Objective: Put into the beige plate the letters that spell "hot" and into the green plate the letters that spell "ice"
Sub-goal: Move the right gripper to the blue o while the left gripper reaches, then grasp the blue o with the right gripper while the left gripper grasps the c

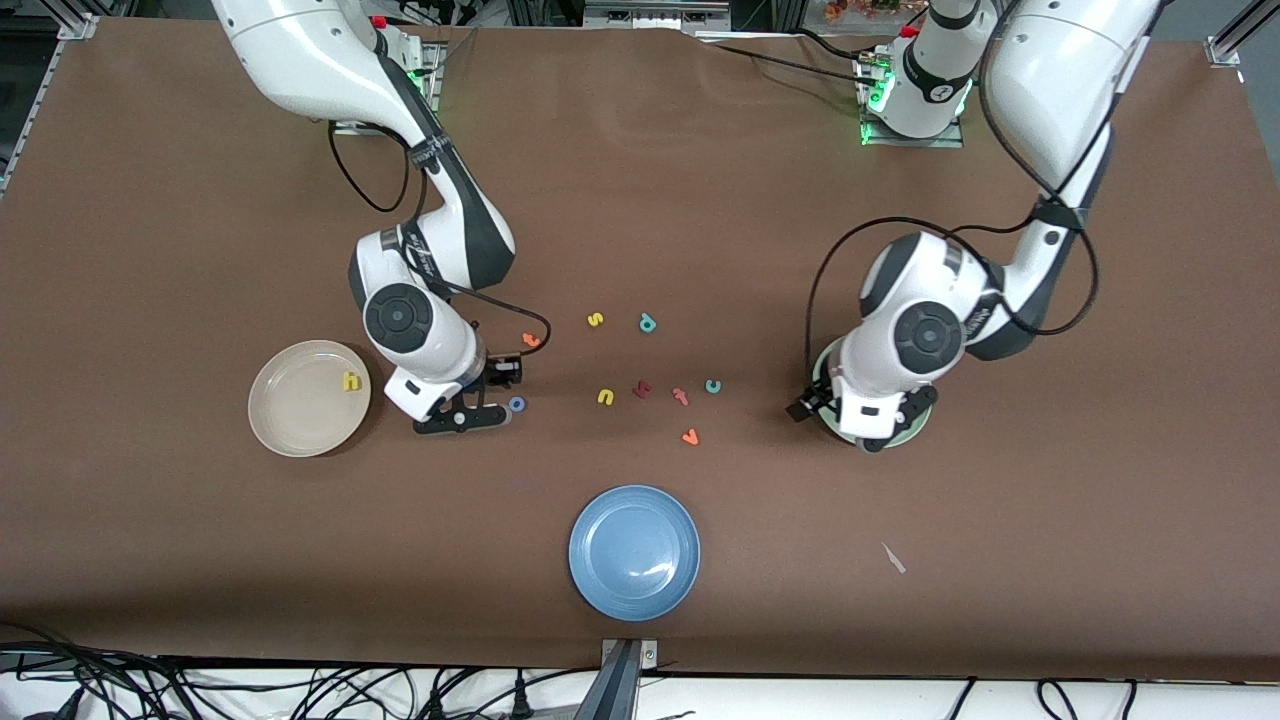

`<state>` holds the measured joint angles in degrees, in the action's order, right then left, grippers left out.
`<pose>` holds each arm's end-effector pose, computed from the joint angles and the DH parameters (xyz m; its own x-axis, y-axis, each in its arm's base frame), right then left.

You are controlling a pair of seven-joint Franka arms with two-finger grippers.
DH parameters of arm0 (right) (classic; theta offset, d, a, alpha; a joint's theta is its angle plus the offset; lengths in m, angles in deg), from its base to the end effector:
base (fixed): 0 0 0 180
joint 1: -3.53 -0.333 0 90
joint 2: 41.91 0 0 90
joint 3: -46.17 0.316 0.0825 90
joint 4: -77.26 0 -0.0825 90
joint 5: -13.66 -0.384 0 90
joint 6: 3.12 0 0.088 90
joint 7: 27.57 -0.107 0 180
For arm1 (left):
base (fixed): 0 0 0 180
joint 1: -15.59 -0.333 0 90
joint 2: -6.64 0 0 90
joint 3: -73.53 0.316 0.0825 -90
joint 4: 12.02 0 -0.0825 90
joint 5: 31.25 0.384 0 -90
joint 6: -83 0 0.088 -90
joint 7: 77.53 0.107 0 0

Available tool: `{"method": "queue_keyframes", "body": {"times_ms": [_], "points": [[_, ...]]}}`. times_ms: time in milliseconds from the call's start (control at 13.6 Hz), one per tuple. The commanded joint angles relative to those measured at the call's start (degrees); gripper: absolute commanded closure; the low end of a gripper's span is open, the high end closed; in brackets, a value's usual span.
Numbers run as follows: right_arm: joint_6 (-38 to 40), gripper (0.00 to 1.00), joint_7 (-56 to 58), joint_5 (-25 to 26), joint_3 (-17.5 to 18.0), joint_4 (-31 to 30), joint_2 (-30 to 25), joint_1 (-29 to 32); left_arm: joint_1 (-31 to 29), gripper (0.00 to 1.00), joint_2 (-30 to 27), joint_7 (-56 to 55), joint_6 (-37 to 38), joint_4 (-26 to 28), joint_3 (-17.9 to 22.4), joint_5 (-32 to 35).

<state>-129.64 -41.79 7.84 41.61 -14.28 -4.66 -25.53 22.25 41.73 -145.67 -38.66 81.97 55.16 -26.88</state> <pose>0.6251 0.2965 0.2491 0.9902 0.1327 -0.0440 0.1318 -0.9910 -0.0210 0.6228 -0.2595 0.2657 0.7180 0.6800 -0.1488 0.6820 -0.7300 -0.0450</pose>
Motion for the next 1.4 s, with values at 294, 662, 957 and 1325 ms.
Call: {"method": "queue_keyframes", "body": {"times_ms": [294, 662, 957, 1325], "points": [[-2.86, 0.41, -2.55, -1.47, -0.54, 6.37, 6.87, -1.35, 8.45, 0.01, 7.97, -8.58, -9.12, -3.98, 1.06, -0.50], [-5.50, 0.41, -4.85, -1.56, -0.54, 4.53, 7.75, -2.85, 11.09, 0.36, 10.97, -7.98, -10.71, -3.98, 0.97, 3.55], [-5.58, 0.41, -4.23, -1.38, -0.54, 3.21, 7.57, -2.06, 11.18, 0.48, 12.20, -7.97, -10.80, -4.86, 0.97, 3.90], [-5.58, 0.41, -4.85, -1.56, -0.45, 2.07, 7.83, -2.14, 10.83, 0.47, 13.35, -8.50, -10.97, -7.32, 0.97, 3.72]]}}
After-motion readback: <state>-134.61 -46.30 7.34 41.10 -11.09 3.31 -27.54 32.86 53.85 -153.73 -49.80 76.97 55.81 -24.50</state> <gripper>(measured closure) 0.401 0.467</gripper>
